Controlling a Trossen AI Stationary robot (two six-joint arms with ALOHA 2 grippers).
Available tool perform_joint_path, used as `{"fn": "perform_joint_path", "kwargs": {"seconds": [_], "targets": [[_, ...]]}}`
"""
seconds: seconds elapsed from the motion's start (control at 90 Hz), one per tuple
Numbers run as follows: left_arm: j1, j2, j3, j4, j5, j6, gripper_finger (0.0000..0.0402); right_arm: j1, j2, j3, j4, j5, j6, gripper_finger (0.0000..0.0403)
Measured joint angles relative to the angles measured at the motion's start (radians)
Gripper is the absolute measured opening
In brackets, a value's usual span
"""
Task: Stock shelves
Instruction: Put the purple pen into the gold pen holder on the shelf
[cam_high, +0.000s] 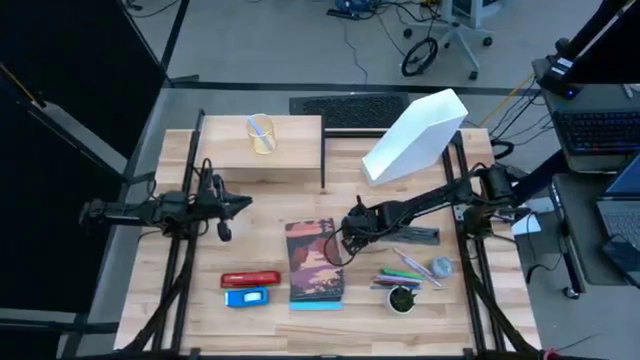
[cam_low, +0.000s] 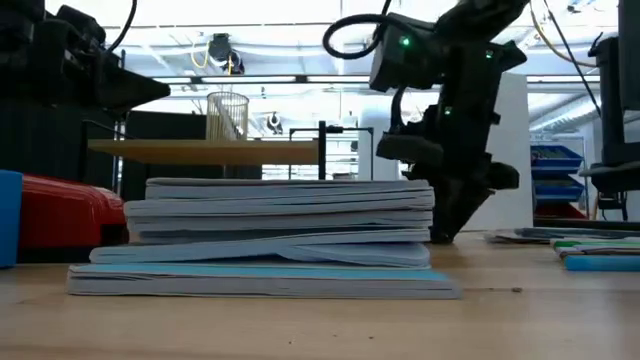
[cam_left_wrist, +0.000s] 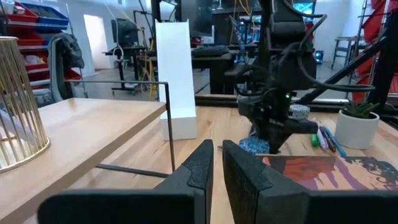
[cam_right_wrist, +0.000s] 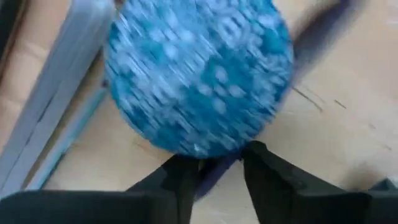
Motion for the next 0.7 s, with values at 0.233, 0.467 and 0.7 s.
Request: {"fn": "perform_joint_path", "kwargs": {"seconds": [0.233,0.467,0.7], "targets": [[0.000,0.000,0.000,0.000,-0.001,0.000,0.0022,0.004,0.001,0.000,0.002,-0.042,-0.051,0.0013],[0.000,0.000,0.000,0.000,-0.001,0.000,0.0022,0.044,-0.005,-0.001,-0.010,-0.085,-0.052,0.0013],[0.000,0.000,0.000,0.000,-0.002,0.001,0.0022,0.062,-0.055,-0.008,-0.033,-0.202,-0.055,0.0011]]}}
